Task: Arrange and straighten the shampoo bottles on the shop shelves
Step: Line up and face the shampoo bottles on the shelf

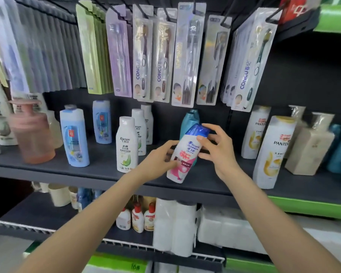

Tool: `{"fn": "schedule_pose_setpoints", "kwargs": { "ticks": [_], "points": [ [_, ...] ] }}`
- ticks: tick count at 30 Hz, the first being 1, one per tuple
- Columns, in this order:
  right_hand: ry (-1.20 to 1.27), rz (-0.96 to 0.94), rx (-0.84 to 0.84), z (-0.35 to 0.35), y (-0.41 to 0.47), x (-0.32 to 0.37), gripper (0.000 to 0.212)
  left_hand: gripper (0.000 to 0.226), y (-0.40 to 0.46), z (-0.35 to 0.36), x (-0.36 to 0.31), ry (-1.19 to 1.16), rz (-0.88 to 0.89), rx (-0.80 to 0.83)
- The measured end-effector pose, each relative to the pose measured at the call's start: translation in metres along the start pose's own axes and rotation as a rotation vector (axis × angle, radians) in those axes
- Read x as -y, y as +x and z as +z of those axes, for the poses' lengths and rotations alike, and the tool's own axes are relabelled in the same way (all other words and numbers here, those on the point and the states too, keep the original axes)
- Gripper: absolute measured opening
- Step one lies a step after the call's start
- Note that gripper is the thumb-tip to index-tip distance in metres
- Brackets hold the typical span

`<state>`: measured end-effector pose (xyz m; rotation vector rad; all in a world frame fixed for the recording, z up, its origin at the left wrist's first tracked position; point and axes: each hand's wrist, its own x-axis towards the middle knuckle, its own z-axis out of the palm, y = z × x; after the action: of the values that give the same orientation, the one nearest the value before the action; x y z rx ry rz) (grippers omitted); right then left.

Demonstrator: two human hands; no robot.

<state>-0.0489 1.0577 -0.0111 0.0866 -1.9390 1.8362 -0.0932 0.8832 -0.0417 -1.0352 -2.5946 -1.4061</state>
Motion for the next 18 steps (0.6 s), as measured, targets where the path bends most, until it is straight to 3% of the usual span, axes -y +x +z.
{"fn": "schedule_pose_setpoints", "kwargs": {
  "ticks": [6,11,14,16,18],
  "points": [
    [0.113,0.012,0.023,-0.006,-0.012,0.006,0.031,0.037,-0.020,-0.005,0.000,0.045,0.059,-0.027],
    [0.125,0.046,-0.051,0.005,-0.021,0.000,0.037,0.050,-0.032,-0.003,-0.004,0.471,0.191,-0.282],
    [0.255,0.098,-0.096,0.004,-0.024,-0.002,0.039,0.056,-0.037,0.001,-0.004,0.683,0.336,-0.404],
    [0.363,0.099,-0.074,0.000,-0.026,-0.002,0.037,0.059,-0.037,0.001,-0.001,0.704,0.400,-0.412],
    [0.422,0.077,-0.045,-0.004,-0.026,-0.003,0.036,0.058,-0.037,-0.005,0.002,0.598,0.362,-0.319]
  ]
}}
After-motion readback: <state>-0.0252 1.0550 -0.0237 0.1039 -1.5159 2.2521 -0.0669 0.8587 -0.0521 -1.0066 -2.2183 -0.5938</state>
